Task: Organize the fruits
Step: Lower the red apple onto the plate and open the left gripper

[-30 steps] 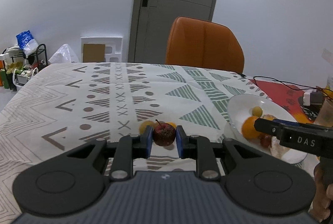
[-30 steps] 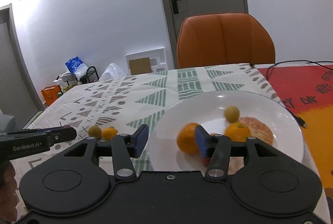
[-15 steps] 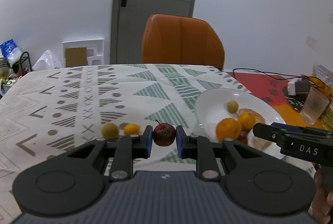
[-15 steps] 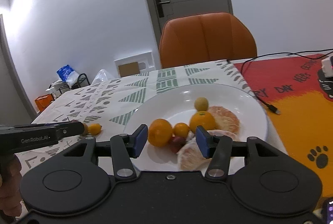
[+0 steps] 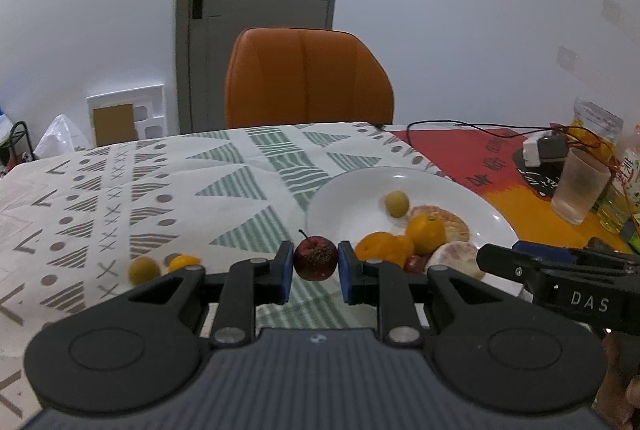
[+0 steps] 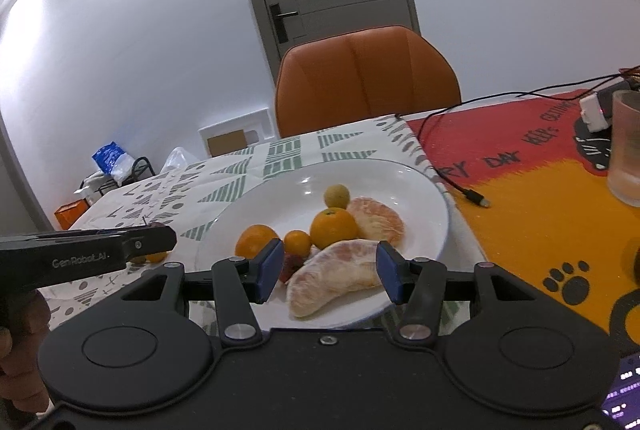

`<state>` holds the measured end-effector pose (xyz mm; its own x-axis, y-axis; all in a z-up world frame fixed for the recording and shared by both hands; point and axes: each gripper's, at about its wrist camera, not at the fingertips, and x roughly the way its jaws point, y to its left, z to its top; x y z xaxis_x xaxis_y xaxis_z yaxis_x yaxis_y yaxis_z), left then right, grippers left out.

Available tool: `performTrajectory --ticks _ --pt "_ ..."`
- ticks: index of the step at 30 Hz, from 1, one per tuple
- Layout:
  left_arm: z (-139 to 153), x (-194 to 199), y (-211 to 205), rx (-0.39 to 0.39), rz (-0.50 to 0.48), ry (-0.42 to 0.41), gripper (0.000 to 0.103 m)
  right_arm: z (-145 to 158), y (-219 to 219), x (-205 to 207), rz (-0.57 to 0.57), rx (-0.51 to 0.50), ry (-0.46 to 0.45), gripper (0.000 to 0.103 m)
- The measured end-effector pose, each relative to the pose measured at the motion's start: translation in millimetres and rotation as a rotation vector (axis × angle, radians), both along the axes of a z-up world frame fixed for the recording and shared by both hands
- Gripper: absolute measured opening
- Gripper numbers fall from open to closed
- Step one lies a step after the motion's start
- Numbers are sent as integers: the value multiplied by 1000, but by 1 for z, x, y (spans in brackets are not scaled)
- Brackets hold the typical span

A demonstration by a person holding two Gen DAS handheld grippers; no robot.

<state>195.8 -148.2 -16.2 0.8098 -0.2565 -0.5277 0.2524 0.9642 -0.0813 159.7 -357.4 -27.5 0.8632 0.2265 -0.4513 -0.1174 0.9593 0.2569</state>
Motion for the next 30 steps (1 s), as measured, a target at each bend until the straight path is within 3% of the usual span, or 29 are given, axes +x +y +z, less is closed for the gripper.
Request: performTrajectory --ticks 20,26,30 --pt "9 32 -26 33 -34 -14 22 -3 -10 -1 -25 20 0 52" --pt "9 34 -24 36 -26 -4 29 -5 -12 0 -29 33 7 52" --pt "8 31 -18 43 -17 7 40 -6 -7 1 -19 35 8 52"
